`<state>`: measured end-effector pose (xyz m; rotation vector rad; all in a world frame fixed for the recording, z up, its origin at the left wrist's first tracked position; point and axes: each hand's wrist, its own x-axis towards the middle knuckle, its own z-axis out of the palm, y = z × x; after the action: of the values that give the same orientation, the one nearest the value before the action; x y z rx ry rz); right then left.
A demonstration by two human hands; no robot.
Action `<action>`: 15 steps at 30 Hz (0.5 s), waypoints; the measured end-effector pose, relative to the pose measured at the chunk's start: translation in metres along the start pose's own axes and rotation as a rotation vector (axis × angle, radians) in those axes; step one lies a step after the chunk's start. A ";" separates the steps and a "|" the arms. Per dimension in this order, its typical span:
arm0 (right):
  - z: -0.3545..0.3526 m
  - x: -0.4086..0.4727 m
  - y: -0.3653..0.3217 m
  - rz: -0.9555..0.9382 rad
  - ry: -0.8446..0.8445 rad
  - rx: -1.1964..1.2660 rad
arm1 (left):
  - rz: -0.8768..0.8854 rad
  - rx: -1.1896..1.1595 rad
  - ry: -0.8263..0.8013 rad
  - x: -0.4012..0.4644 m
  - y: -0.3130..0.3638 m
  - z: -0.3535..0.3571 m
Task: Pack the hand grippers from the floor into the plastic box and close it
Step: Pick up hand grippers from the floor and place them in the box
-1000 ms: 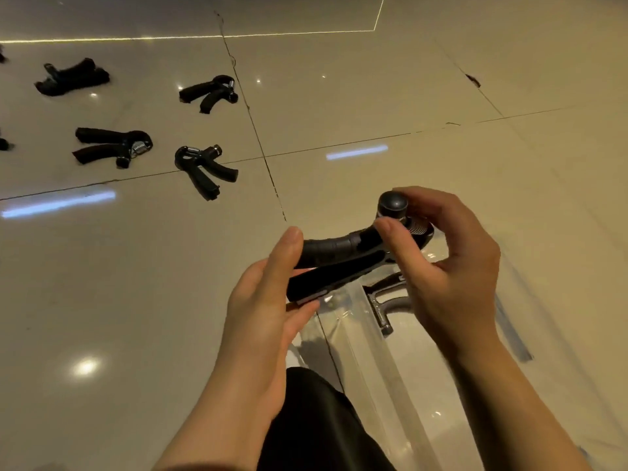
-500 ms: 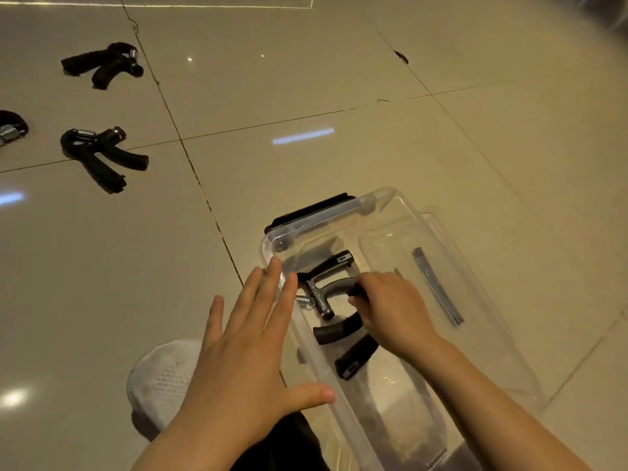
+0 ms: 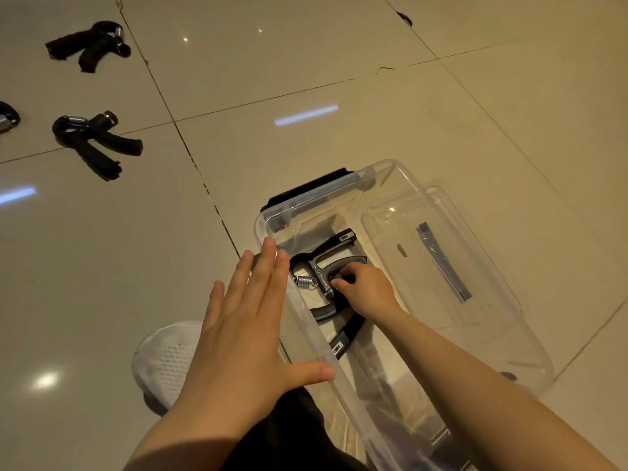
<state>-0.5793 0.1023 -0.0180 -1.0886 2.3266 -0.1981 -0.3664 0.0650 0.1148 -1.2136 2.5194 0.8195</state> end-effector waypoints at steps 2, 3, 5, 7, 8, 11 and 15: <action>0.001 0.001 0.000 0.060 0.015 0.066 | 0.006 0.000 0.012 0.000 0.000 0.001; 0.000 0.001 0.000 0.077 0.022 0.095 | 0.007 -0.001 0.011 0.000 0.000 0.000; -0.004 0.000 -0.001 0.052 -0.008 0.093 | 0.004 -0.006 0.007 -0.001 0.000 0.000; -0.012 0.001 0.001 -0.083 -0.082 -0.073 | 0.003 0.001 0.010 -0.002 0.000 0.000; -0.018 0.001 0.002 -0.147 -0.120 -0.173 | 0.002 0.000 0.012 -0.002 0.000 0.000; -0.036 -0.004 0.009 -0.153 -0.238 -0.398 | -0.001 -0.001 0.016 -0.001 0.000 0.001; -0.033 -0.018 0.028 -0.117 -0.299 -0.496 | 0.001 -0.032 0.025 0.000 -0.002 0.003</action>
<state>-0.6072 0.1307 0.0072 -1.3797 2.0879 0.4931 -0.3649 0.0661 0.1120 -1.2402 2.5362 0.8533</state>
